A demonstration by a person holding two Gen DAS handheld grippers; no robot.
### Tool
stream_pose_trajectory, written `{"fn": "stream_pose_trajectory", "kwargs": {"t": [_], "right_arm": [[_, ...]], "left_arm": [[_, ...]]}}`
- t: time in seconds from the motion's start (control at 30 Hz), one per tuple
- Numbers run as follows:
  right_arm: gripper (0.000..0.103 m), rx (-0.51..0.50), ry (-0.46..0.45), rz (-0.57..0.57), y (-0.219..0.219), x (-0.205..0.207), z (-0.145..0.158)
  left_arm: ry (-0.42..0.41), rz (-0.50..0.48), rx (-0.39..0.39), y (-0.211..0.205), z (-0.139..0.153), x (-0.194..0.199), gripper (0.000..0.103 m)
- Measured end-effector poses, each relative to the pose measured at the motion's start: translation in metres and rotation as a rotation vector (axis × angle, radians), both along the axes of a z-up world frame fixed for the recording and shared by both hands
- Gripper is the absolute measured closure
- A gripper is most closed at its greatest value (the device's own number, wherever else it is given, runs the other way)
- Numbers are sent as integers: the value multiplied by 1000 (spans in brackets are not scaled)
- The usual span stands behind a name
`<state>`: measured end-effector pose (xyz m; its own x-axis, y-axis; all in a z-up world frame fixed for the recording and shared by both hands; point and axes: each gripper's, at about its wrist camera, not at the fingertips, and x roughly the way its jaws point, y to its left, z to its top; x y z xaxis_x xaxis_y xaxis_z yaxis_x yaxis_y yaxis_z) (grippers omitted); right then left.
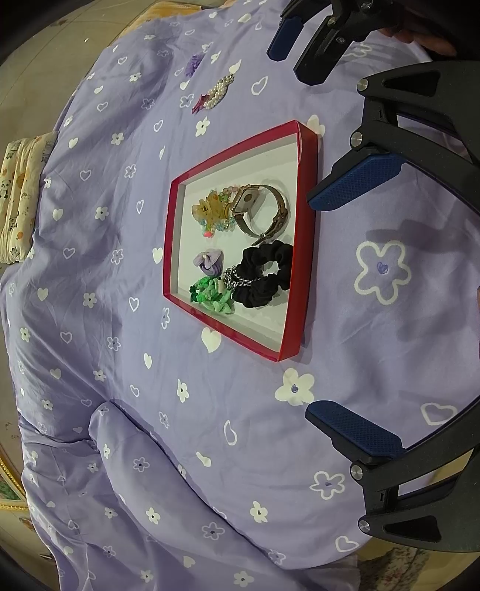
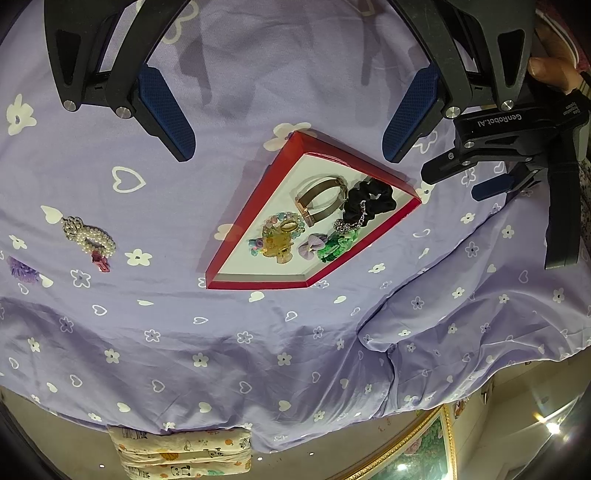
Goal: Organize jewelry
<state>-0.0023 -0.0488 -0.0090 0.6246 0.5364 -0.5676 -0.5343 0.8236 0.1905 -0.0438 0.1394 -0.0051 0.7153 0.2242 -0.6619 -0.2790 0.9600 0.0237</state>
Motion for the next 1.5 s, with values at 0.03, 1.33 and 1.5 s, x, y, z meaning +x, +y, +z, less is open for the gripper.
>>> {"fn": "stream_pose_trajectory", "kwargs": {"t": [0.03, 1.33, 1.5], "right_arm": [[1, -2, -2, 0, 0, 0, 0], [1, -2, -13, 6, 2, -4, 4], [1, -1, -17, 12, 3, -4, 8]], "left_arm": [[-2, -1, -2, 0, 0, 0, 0], [-6, -5, 0, -4, 3, 1, 0], [-16, -8, 4, -5, 6, 1, 0]]}}
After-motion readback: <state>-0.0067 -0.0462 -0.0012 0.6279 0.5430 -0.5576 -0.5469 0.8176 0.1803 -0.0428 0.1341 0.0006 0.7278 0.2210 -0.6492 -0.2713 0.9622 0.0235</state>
